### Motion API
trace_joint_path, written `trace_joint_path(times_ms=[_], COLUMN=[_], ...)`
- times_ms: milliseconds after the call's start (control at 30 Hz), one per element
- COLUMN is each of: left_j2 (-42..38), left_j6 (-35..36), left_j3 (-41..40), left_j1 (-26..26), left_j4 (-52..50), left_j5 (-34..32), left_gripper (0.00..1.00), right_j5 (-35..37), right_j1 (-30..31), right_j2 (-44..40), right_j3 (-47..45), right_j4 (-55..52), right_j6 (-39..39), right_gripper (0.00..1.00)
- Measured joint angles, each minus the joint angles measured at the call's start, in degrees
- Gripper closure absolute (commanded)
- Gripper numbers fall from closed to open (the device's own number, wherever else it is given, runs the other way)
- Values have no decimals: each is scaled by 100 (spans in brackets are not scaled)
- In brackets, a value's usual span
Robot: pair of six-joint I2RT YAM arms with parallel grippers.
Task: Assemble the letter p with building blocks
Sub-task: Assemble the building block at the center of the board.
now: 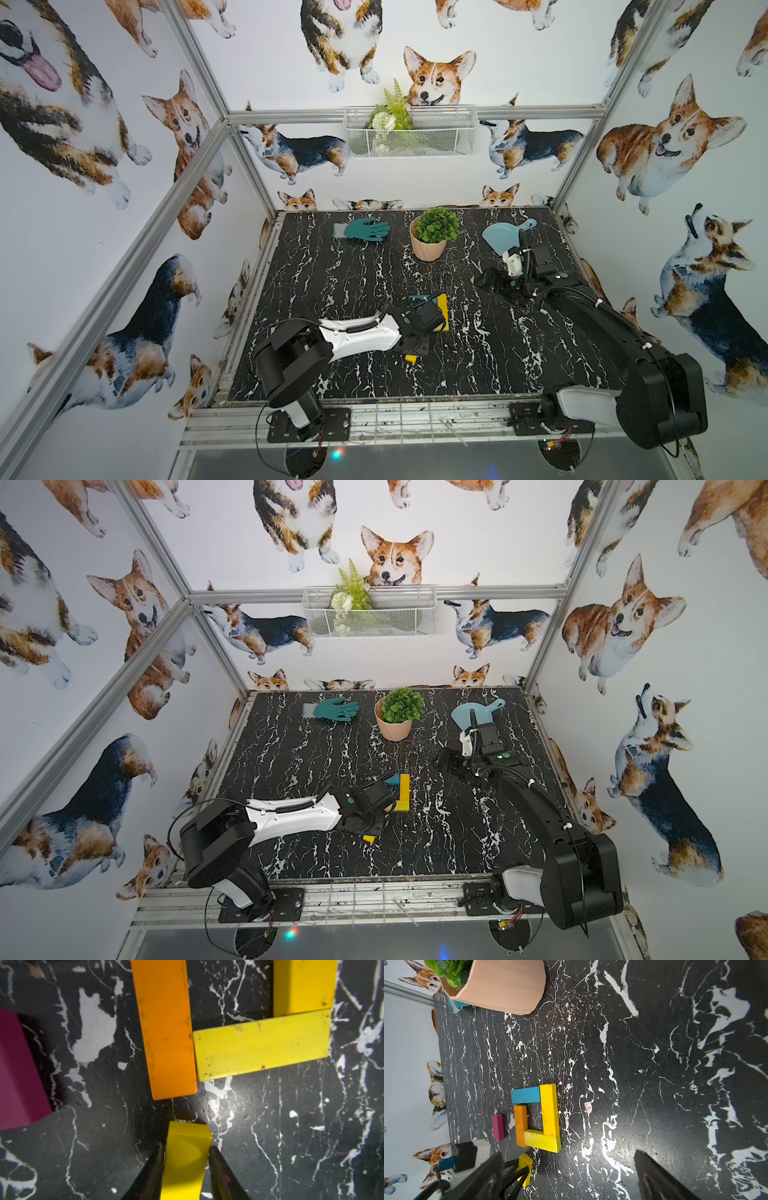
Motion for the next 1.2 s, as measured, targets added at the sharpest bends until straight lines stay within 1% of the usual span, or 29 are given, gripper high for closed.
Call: trace_joint_path(times_ms=[100, 233, 433, 533, 633, 1200], left_j2=[48, 153, 195, 197, 195, 227], left_j6=[-15, -9, -7, -9, -9, 46], left_j3=[-9, 101, 138, 138, 138, 214], left_j1=[13, 11, 11, 13, 15, 186], left_j4=[0, -24, -42, -39, -28, -57], left_j5=[0, -4, -35, -50, -46, -52], left_gripper=[57, 56, 63, 69, 71, 72], right_j5=[-7, -22, -28, -44, -46, -61], right_j1=[-7, -7, -20, -39, -39, -39], right_j2=[-11, -20, -46, -46, -44, -42], right_j3=[-2, -2, -2, -2, -2, -2], right_j4=[-7, -20, -39, -42, -42, -42], right_j6=[-2, -2, -4, -4, -4, -4], right_gripper=[0, 0, 1, 1, 1, 0])
